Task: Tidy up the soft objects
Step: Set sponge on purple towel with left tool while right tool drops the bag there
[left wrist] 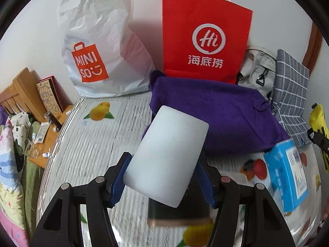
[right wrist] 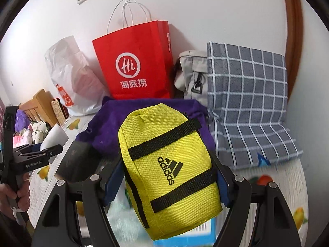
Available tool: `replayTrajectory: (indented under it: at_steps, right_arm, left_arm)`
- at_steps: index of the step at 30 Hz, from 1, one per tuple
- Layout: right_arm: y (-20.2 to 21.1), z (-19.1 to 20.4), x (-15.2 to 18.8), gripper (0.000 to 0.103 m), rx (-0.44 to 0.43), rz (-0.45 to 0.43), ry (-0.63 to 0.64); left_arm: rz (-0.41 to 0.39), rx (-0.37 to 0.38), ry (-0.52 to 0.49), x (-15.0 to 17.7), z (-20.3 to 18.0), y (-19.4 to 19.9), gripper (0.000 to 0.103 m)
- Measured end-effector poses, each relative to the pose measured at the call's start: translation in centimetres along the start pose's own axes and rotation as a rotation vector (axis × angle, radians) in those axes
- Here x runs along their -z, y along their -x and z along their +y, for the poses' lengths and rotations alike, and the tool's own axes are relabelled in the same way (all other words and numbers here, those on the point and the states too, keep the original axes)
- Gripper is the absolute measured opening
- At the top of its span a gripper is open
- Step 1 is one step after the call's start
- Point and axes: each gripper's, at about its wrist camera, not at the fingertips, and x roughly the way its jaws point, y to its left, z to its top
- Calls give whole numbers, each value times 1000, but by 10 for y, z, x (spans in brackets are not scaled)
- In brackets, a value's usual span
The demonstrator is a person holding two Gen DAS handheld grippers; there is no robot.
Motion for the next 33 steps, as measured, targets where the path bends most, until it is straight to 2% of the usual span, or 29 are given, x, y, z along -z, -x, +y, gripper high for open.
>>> replayTrajectory:
  at_steps: [11,16,25,29,33]
  right_arm:
    - [-47,2,-57,76,-6,4,2]
    - [-77,-5,-75,76,-10,34,2]
    - [-153,-11,-68,76,-23,186,58]
    - [-178,-17,-56,76,-20,268,50]
    - [-191,-22,-50,76,-17,314,6]
  left_arm:
    - [13,12,12,-56,-7,-42,60]
    - [35,46,22,-82,-19,-70,60]
    - [132,82,74,-108,-27,-133,60]
    - [171,109,77,-112,-30,-151,60]
    - [180,98,76,-113,-26,-159,61]
